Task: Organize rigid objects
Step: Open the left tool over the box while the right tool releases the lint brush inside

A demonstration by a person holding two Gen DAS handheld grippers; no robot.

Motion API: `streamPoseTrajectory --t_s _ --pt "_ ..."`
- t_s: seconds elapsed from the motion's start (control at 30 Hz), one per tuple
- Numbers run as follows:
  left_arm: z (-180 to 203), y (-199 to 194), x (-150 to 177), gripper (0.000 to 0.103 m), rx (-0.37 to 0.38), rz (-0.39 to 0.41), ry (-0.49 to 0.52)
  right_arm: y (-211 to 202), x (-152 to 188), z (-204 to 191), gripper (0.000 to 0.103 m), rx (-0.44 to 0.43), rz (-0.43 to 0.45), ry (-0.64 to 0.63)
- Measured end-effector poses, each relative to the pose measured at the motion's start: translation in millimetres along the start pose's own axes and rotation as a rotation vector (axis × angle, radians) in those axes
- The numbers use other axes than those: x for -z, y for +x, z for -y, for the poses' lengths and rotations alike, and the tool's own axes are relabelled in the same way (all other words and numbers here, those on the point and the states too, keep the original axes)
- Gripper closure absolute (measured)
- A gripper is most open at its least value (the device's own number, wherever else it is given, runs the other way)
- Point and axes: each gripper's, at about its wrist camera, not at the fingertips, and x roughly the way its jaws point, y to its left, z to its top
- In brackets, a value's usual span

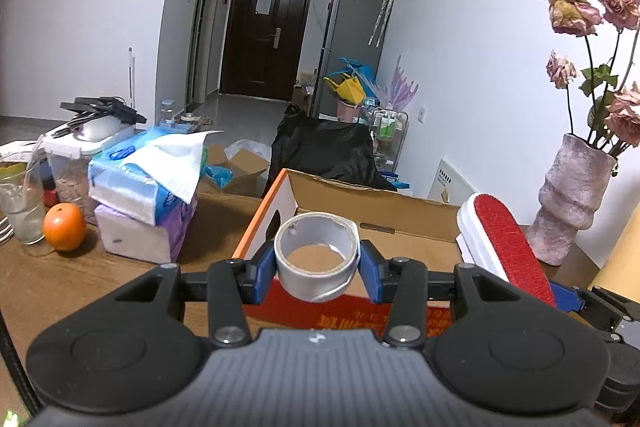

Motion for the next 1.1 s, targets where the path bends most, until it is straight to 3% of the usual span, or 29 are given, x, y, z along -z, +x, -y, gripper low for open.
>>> streamPoseTrajectory --t_s 0.57,1.1 --pt "13 65 -30 0.058 -0.018 0.004 0.052 60 -18 -1 0.048 0.044 -0.010 -0.064" --pt "38 131 -8 0.058 -0.096 -0.097 0.164 98 -29 3 0.048 0.070 -0.056 -0.138"
